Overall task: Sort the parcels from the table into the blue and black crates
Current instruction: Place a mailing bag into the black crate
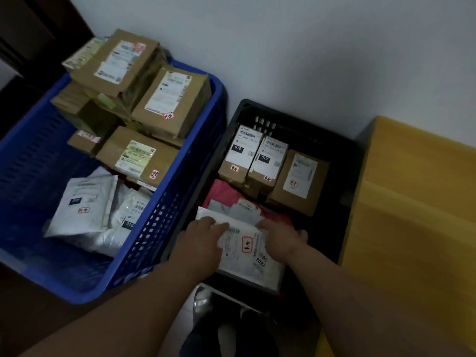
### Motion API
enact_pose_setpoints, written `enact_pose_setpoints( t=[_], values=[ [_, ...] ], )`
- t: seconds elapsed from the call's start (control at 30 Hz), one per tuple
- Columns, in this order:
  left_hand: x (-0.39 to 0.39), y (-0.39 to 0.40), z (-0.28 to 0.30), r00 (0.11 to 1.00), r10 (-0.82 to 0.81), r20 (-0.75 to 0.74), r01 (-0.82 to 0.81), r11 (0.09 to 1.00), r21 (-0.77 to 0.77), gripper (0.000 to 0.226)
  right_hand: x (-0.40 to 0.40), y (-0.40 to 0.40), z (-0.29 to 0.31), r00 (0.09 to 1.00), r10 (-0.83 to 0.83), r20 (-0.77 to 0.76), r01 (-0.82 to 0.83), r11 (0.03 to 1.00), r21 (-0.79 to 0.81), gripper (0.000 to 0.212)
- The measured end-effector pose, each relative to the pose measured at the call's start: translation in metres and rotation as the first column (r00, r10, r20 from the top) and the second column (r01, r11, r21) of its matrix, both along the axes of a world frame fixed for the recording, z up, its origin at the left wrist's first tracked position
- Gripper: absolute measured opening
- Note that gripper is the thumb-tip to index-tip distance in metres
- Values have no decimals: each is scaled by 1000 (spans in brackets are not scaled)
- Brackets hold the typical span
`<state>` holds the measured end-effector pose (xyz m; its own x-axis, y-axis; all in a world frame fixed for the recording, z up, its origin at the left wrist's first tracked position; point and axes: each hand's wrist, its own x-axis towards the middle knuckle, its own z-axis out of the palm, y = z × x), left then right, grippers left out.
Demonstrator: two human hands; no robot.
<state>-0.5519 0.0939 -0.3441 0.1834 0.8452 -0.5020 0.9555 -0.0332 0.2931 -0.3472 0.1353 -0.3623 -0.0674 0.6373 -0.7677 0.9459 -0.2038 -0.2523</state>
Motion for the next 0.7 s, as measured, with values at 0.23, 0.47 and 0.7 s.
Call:
enact_pose_setpoints(
  t=[0.23, 0.47, 0.7],
  values=[
    [-20, -4, -46, 937, -343, -62, 311, 902, -299, 61, -29, -57, -33, 967, 240, 90, -251, 955, 158, 64],
    [-17, 1, -48, 913, -392, -112, 314, 851, -421, 57, -42, -77, -29, 988, 144, 50, -142, 989, -43, 56],
    [25, -3, 9, 963, -263, -52, 256, 960, -110, 44, -27, -76, 35, 987, -128, -100, 137, 987, 80, 45]
  ],
)
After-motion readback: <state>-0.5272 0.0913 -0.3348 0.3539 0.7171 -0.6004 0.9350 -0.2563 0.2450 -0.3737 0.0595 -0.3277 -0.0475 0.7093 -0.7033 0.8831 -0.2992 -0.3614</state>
